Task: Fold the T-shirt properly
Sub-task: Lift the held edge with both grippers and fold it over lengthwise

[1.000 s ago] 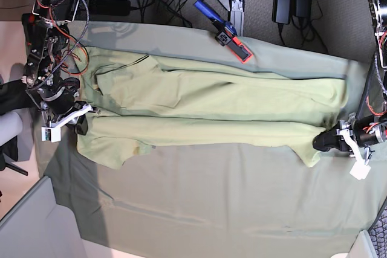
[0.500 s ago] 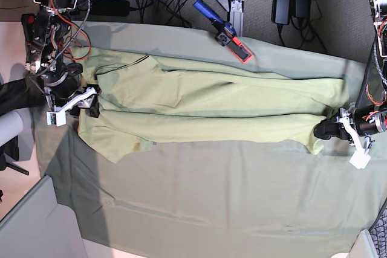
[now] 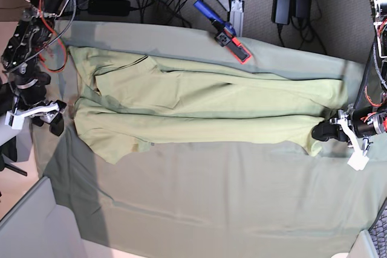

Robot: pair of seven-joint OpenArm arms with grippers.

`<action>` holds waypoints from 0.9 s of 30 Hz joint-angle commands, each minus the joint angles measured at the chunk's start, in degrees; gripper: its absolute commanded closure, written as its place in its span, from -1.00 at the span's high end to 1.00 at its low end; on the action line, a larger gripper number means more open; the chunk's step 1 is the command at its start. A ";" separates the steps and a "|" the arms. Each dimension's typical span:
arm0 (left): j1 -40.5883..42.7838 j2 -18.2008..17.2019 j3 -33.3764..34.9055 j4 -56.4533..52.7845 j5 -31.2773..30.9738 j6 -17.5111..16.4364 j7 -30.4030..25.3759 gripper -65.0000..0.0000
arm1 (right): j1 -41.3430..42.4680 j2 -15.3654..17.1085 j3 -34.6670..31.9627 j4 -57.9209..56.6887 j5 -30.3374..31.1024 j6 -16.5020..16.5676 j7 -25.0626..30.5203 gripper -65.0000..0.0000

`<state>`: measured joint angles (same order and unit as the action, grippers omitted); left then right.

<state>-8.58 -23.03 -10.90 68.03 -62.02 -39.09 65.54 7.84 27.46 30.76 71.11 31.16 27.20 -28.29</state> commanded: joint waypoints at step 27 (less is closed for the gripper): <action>-1.20 -0.63 -0.26 0.98 -1.16 -0.91 -0.55 -1.00 | 14.51 0.90 -22.01 -17.92 -9.75 0.92 7.93 0.28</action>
<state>-8.56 -22.85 -10.90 68.03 -62.00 -39.09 65.60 20.80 27.27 8.47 52.07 20.91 27.20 -21.91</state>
